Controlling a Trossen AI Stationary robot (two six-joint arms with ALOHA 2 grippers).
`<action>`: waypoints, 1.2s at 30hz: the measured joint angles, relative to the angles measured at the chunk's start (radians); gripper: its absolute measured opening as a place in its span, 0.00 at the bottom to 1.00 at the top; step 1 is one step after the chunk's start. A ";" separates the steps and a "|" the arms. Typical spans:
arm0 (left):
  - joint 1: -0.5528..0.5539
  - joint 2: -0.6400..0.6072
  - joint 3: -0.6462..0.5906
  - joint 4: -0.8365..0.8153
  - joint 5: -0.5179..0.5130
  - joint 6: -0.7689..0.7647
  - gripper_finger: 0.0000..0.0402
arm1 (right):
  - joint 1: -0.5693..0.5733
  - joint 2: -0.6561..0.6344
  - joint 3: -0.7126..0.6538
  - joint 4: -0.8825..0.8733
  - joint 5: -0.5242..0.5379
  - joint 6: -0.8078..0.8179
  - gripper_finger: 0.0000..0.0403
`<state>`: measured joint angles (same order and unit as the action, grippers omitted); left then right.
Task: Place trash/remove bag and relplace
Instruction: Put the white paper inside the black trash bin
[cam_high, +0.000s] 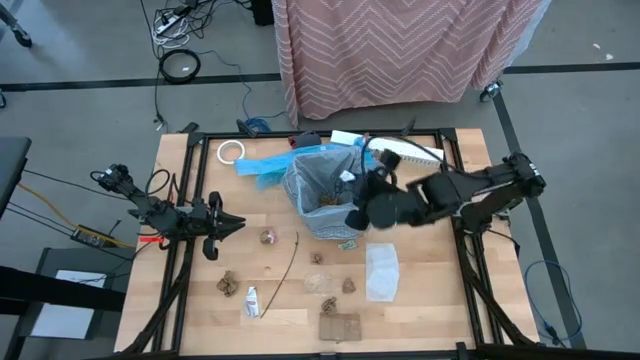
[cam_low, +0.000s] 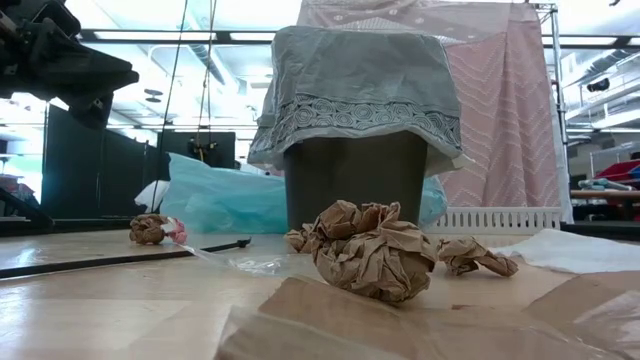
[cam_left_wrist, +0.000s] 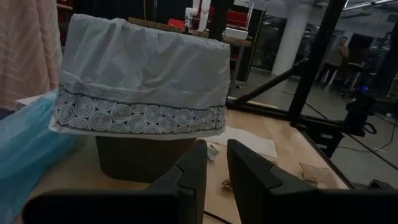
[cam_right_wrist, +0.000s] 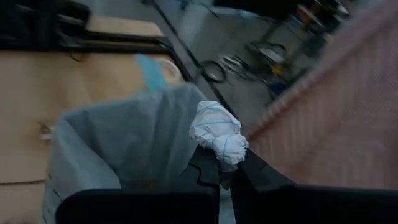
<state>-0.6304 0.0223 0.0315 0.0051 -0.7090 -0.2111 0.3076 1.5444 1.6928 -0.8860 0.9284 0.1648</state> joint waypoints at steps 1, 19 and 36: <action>0.000 0.000 0.000 0.000 0.000 0.000 0.18 | -0.019 -0.007 0.000 0.034 -0.038 -0.044 0.01; 0.000 0.000 0.000 0.007 -0.001 0.001 0.18 | -0.171 -0.733 -0.907 0.958 -0.453 -0.217 0.01; 0.000 0.003 -0.023 0.064 -0.041 0.024 0.18 | -0.315 -0.522 -1.019 1.199 -0.725 -0.112 0.01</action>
<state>-0.6300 0.0257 0.0084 0.0689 -0.7503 -0.1868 -0.0071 1.0219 0.6741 0.3132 0.2030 0.0523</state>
